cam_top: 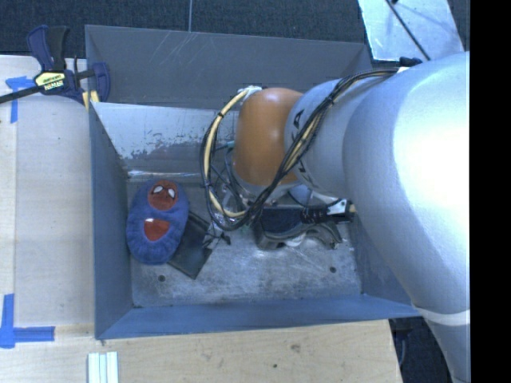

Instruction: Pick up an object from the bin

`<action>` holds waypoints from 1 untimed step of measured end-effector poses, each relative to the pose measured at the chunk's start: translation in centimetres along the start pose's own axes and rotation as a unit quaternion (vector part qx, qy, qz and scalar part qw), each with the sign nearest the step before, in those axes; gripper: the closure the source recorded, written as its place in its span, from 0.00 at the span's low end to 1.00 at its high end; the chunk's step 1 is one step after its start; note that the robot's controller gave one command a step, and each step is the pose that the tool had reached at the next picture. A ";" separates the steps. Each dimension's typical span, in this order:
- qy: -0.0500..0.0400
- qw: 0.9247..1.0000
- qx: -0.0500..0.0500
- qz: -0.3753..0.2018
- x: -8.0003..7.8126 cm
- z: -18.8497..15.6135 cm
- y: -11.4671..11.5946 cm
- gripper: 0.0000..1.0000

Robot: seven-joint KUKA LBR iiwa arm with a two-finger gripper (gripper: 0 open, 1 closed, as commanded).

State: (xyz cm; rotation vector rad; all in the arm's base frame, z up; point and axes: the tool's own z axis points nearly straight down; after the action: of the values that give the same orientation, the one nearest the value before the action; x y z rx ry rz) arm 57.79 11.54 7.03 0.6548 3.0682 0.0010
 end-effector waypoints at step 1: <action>0.000 1.000 0.000 -0.001 -0.1 0.0 0.0 0.00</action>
Offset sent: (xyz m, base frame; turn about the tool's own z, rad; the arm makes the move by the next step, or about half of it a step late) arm 0.0000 0.0000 0.0000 0.0000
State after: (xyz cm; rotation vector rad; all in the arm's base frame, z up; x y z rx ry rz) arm 57.87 11.51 7.05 0.6523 3.0679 0.0013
